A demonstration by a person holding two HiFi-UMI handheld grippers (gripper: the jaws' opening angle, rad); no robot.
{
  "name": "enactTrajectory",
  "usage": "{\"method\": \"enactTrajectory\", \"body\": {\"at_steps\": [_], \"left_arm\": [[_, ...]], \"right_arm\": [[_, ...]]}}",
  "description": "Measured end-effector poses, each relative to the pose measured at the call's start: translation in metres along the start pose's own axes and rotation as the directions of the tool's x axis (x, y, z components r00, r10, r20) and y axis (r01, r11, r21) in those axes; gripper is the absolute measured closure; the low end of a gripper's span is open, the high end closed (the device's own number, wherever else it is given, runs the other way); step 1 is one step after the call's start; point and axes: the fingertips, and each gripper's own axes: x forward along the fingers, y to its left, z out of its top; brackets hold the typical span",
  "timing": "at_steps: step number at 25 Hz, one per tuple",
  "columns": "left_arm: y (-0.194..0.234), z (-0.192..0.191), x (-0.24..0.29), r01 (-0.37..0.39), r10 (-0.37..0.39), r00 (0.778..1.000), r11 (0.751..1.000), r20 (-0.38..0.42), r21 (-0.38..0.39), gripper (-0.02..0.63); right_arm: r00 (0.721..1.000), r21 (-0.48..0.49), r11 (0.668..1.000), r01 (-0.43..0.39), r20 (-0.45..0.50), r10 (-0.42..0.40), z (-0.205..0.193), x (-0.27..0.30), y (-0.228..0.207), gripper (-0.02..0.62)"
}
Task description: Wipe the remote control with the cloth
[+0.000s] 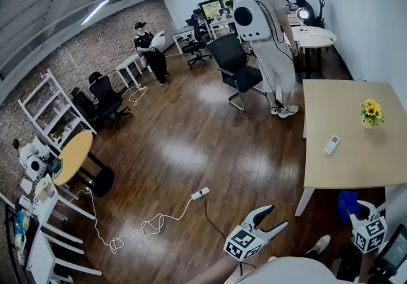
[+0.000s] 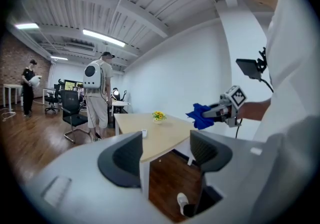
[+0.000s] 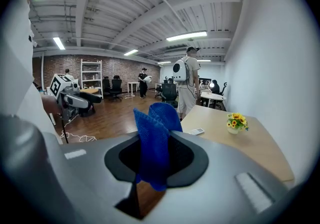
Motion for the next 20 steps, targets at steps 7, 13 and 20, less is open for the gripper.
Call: {"method": "enactTrajectory", "body": {"at_steps": [7,13,20], "left_arm": [[-0.007,-0.011,-0.005,-0.017,0.017,1.000,1.000,-0.016,0.021,0.288],[-0.025,-0.013,0.001,0.012,-0.011,1.000,0.999,-0.029,0.035,0.288],[-0.009,-0.019,0.005,-0.038,0.040,0.999,0.995,-0.015,0.092,0.288]], "right_arm": [[1.000,-0.022,1.000,-0.017,0.006,0.017,0.005,0.004,0.006,0.511],[1.000,-0.038,0.999,-0.028,0.008,0.029,0.009,0.005,0.006,0.511],[0.999,-0.035,0.999,-0.032,0.008,0.033,0.008,0.004,0.003,0.511]]}}
